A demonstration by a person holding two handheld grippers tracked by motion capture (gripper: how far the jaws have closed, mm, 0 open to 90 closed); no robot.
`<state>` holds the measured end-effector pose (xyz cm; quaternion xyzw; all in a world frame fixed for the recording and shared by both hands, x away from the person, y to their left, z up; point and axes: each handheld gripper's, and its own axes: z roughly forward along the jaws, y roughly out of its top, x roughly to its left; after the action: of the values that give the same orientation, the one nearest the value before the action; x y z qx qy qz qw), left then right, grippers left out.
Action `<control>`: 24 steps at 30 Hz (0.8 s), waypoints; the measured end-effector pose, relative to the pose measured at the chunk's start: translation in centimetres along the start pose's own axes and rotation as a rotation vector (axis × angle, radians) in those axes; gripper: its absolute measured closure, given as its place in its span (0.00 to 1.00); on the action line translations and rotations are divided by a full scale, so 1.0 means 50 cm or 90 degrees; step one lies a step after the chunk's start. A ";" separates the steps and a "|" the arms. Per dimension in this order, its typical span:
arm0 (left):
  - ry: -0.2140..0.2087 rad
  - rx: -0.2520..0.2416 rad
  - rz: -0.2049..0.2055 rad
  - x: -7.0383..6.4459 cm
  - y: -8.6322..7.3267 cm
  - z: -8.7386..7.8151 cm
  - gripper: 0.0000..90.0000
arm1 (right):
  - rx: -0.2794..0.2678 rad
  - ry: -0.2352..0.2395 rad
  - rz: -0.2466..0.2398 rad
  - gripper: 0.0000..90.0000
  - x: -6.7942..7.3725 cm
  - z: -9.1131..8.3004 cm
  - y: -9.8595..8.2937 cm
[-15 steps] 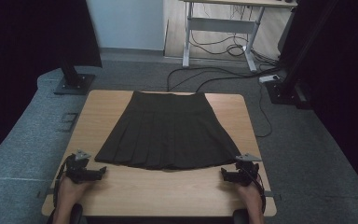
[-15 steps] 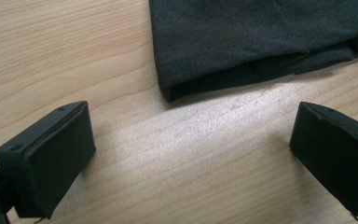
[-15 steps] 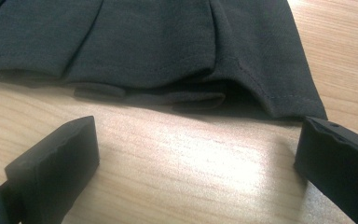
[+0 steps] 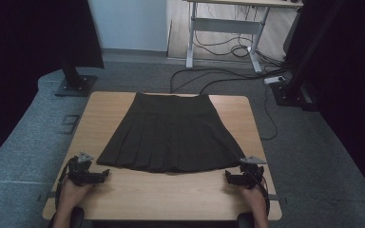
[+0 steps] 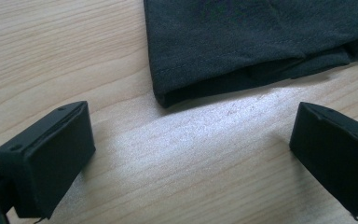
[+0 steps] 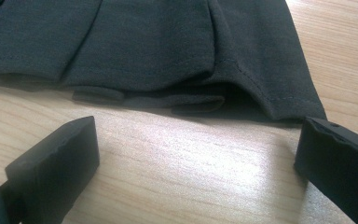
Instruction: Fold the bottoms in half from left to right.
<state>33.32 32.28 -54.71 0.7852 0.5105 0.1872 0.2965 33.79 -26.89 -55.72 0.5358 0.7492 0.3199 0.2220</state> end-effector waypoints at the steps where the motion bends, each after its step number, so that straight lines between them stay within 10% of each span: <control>1: 0.000 0.000 0.000 0.000 0.000 0.000 0.00 | 0.000 0.000 0.000 0.00 0.000 0.000 0.000; 13: -0.017 -0.055 -0.026 0.035 0.077 -0.022 0.01 | -0.009 0.055 -0.004 0.05 0.027 -0.022 0.042; 24: 0.013 -0.026 -0.031 0.071 0.183 0.069 0.00 | 0.010 0.093 -0.014 0.04 0.104 0.026 0.116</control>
<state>43.16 31.82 -51.36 0.7641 0.5287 0.1983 0.3119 36.80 -20.38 -52.45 0.5046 0.7719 0.3493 0.1661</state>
